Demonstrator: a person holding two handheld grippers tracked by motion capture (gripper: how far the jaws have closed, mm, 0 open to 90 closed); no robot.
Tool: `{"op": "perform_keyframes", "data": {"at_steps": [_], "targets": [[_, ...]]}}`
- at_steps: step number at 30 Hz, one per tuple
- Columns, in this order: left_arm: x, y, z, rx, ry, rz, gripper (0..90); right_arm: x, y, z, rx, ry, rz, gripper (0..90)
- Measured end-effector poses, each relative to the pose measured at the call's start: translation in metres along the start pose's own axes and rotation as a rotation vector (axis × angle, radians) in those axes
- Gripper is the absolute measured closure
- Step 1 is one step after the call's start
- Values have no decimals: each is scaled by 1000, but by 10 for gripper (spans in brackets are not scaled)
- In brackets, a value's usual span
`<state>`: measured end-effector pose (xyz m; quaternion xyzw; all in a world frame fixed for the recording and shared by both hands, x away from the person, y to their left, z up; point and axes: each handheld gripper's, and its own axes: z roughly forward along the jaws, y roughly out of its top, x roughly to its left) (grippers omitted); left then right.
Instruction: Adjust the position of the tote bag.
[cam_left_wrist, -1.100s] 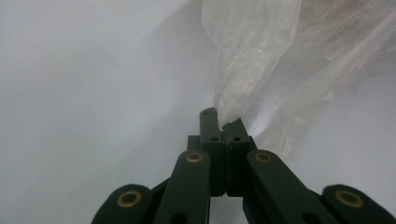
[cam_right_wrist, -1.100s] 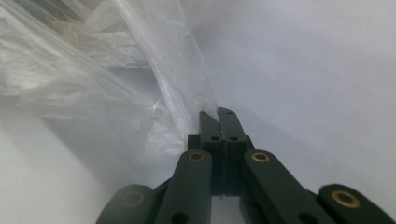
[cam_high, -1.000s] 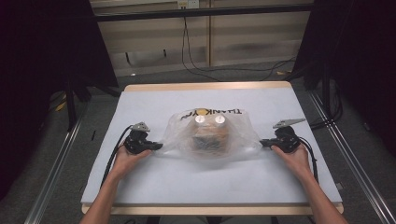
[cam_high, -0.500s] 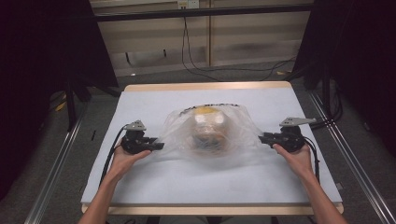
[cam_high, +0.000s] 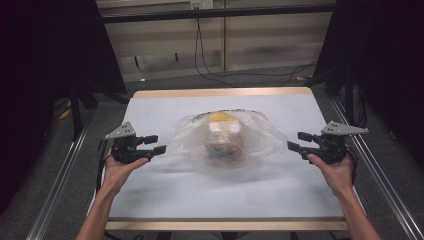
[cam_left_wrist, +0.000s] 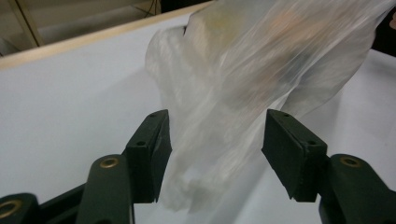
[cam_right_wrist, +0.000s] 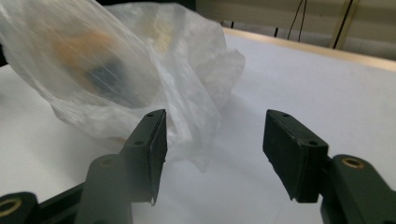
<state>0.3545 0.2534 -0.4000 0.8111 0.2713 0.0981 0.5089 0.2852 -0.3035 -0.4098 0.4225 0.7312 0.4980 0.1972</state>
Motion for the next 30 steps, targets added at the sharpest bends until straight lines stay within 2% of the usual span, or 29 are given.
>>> {"op": "perform_keyframes", "data": {"at_steps": [5, 8, 9, 10, 11, 12, 14, 16, 19, 21, 24, 25, 27, 29, 30], "targets": [[-15, 17, 6, -32, -45, 44, 409, 12, 12, -6, -32, 15, -25, 403], [-21, 26, 17, -46, -81, 63, 444, 19, 21, -4, -57, 60, -37, 424], [-22, 29, 21, -48, -92, 65, 463, 21, 24, -2, -60, 89, -42, 436], [-24, 32, 27, -54, -107, 65, 484, 24, 27, 1, -54, 111, -48, 444], [-25, 34, 32, -47, -111, 74, 495, 29, 29, 6, -46, 114, -60, 445], [-27, 37, 37, -47, -118, 79, 498, 36, 34, 16, -34, 143, -78, 447], [-31, 41, 47, -42, -137, 85, 496, 40, 37, 21, -27, 157, -91, 440], [-33, 45, 54, -30, -148, 100, 474, 48, 44, 32, -13, 191, -113, 420], [-35, 49, 64, -34, -169, 81, 433, 59, 53, 46, -9, 242, -138, 370], [-35, 49, 70, -22, -177, 92, 402, 65, 57, 56, -5, 274, -149, 333], [-39, 49, 79, -21, -202, 92, 340, 73, 63, 73, 20, 289, -167, 255], [-40, 49, 82, -19, -207, 85, 340, 73, 63, 73, 20, 289, -167, 255], [-41, 47, 90, 14, -202, 105, 307, 73, 63, 80, 34, 299, -167, 243], [-42, 44, 93, 49, -204, 110, 314, 73, 62, 86, 44, 316, -161, 233], [-44, 42, 94, 54, -213, 107, 344, 74, 61, 88, 48, 319, -166, 238]]}}
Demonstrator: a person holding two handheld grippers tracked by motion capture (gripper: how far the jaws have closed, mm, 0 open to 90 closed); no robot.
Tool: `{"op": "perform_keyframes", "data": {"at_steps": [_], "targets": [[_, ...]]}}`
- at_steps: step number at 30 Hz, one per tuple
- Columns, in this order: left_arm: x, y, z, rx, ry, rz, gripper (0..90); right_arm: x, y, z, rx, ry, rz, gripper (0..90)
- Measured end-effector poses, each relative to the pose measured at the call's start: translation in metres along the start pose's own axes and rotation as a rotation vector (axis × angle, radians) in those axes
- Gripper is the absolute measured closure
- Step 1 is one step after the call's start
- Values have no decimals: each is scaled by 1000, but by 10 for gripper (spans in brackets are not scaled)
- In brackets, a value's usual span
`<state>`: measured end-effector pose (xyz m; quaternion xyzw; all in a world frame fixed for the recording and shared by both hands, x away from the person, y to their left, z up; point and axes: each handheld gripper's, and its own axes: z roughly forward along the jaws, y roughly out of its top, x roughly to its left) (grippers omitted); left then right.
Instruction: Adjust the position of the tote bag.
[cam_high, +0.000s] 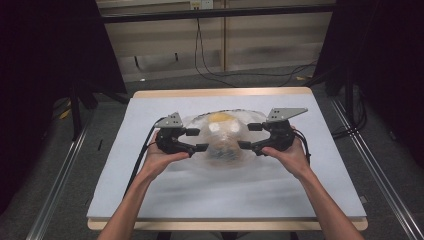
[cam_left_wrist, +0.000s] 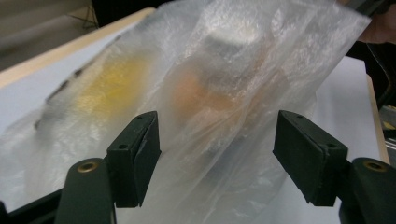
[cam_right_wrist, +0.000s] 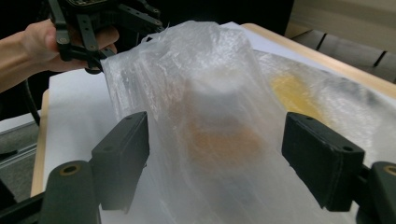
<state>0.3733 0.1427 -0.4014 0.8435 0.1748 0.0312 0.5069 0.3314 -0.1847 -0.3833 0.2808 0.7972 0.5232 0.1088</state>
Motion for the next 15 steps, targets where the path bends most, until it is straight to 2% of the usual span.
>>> {"op": "perform_keyframes", "data": {"at_steps": [1, 5, 9, 10, 13, 14, 15], "targets": [[0, -1, 1, 25, 1, 16, 398, 1, -1, 2, -4, -13, -5, 253], [-1, -6, 1, 57, -5, 34, 645, 2, -5, 6, 26, -11, -18, 362], [-2, -8, -5, 35, -3, 38, 845, 3, -7, -1, 30, -13, -25, 512], [-2, -8, -7, 39, -5, 41, 874, 4, -8, -4, 31, -7, -24, 596], [-4, -10, -11, 47, -20, 52, 895, 3, -12, -7, 34, 10, -25, 747], [-6, -11, -11, 45, -25, 48, 898, 3, -15, -8, 43, 14, -26, 824], [-7, -11, -11, 55, -22, 56, 898, 3, -15, -8, 43, 14, -26, 824]]}}
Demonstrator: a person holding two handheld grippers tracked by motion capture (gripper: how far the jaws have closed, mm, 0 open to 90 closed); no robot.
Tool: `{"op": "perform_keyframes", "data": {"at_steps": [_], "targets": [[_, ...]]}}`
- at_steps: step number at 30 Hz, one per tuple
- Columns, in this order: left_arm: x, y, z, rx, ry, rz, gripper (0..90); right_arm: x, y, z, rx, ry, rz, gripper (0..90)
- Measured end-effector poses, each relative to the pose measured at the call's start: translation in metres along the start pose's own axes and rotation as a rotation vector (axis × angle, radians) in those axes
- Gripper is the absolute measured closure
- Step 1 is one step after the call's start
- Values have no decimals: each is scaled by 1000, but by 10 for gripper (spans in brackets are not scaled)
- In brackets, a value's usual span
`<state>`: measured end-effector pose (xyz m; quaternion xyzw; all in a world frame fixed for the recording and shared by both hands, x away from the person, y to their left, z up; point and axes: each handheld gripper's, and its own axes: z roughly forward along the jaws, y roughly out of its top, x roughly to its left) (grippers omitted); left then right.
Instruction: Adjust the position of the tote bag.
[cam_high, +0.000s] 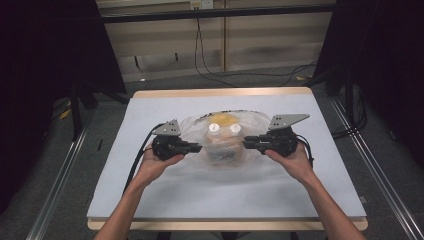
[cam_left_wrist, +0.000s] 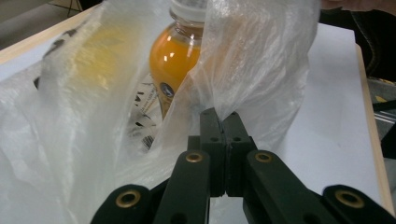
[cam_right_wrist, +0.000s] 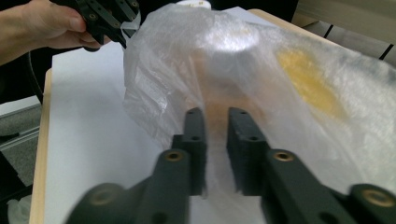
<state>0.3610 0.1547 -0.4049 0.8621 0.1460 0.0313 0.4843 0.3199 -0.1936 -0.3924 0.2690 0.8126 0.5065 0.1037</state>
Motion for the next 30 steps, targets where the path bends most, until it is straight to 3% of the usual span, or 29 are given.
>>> {"op": "perform_keyframes", "data": {"at_steps": [3, 15, 30], "targets": [[-4, -2, 0, 9, -10, 11, 900, 0, -5, -1, 28, 7, 0, 900], [-12, -21, 9, 108, -31, 39, 900, 3, -29, -2, 100, 21, 26, 900], [-6, -41, 27, 201, -45, 7, 900, 0, -54, 18, 206, 30, 37, 900]]}}
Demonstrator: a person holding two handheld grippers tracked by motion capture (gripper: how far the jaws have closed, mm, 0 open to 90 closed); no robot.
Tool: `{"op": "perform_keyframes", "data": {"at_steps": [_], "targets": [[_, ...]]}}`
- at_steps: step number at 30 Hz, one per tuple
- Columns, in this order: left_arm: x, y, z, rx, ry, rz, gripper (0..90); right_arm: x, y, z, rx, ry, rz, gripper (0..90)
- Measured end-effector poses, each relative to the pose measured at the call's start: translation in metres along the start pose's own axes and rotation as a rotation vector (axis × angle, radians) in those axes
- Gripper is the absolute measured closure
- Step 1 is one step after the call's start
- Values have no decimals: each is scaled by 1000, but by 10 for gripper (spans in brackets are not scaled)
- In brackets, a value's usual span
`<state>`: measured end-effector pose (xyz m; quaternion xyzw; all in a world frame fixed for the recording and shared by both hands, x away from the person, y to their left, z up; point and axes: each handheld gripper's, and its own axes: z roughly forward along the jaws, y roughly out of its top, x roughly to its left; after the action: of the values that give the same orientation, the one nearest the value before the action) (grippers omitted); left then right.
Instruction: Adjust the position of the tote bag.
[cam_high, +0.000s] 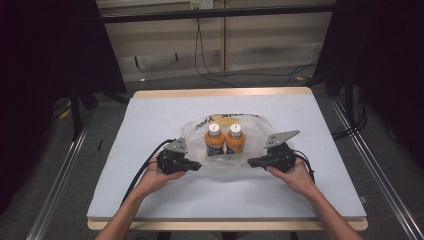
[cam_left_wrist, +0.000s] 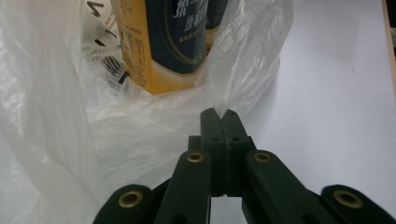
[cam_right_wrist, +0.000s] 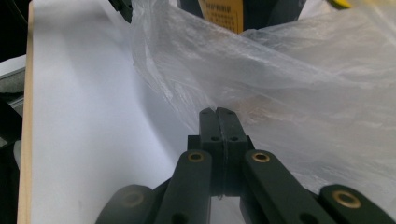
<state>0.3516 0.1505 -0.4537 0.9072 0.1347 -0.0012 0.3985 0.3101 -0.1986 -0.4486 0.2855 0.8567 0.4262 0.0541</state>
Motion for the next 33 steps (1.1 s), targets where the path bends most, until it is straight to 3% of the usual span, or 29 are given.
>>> {"op": "perform_keyframes", "data": {"at_steps": [12, 22, 26, 30, 33], "targets": [[4, -10, 17, 46, -9, -24, 900, -10, -16, 21, 83, -2, 20, 900], [8, -14, 20, 50, -16, -48, 899, -14, -20, 26, 91, -8, 34, 900], [4, -12, 21, 60, 10, -15, 898, -12, -22, 26, 85, -26, 16, 900], [4, -12, 19, 71, 15, -18, 883, -9, -22, 26, 85, -38, 19, 897], [3, -10, 14, 57, 4, -21, 844, -7, -21, 24, 89, -48, 8, 804]]}}
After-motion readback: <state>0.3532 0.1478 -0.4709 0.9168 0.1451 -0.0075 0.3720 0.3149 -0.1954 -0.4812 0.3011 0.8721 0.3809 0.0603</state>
